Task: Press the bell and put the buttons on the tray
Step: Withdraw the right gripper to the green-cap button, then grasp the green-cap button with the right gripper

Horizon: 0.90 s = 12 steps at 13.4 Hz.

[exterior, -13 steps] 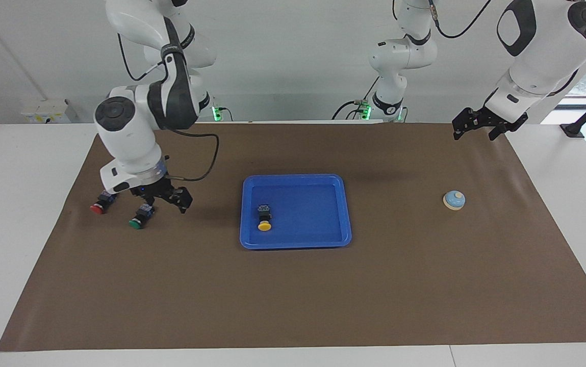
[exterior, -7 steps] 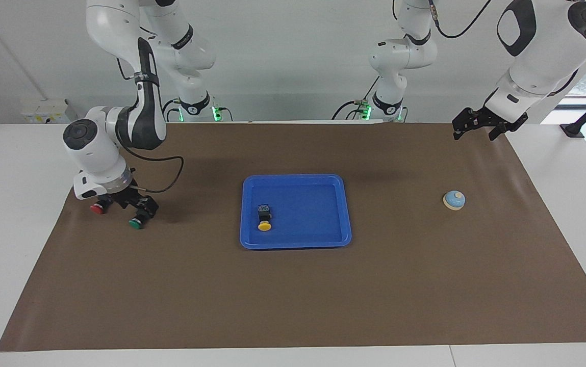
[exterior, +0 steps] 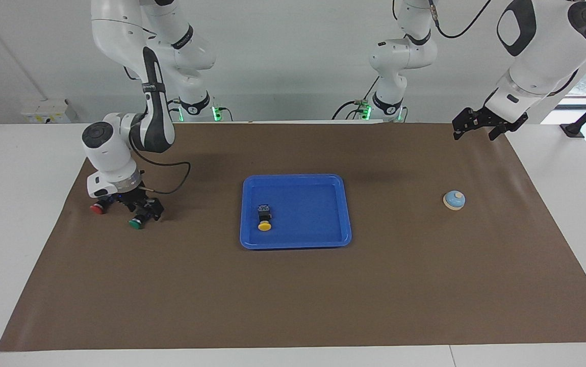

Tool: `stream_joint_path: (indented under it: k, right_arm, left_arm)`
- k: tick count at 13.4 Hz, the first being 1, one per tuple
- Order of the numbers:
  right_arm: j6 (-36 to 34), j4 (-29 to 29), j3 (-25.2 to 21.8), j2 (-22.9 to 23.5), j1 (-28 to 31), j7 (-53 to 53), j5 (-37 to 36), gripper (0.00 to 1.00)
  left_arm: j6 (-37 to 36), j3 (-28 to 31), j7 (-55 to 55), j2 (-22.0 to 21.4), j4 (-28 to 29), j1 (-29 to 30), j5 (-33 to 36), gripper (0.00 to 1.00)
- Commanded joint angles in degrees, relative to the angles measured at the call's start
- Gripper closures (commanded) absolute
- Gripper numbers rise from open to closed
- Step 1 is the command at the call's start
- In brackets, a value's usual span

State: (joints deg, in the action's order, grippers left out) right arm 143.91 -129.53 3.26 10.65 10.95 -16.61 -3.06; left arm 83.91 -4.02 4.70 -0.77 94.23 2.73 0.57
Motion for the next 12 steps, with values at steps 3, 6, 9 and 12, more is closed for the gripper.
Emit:
stream_joint_path:
  k: [3,6,9,12]
  right_arm:
    - [-0.5,-0.7,1.0,-0.7,1.4,-0.3,-0.6,1.00]
    - [-8.9,2.9,1.0,-1.9,0.7,0.0,-0.5,1.00]
    - [-21.9,12.7,2.3,-1.5,-3.1,-0.8,-0.4,1.00]
    - [-32.0,22.7,2.3,-0.3,-12.6,-7.7,0.4,1.00]
  left_arm:
    - [-0.6,-0.1,-0.1,-0.5,-0.2,0.2,0.3,0.00]
    - [-0.6,-0.1,-0.1,-0.5,-0.2,0.2,0.3,0.00]
    - [-0.5,-0.1,-0.1,-0.5,-0.2,0.2,0.3,0.00]
    - [-0.6,0.0,-0.1,-0.5,-0.2,0.2,0.3,0.00]
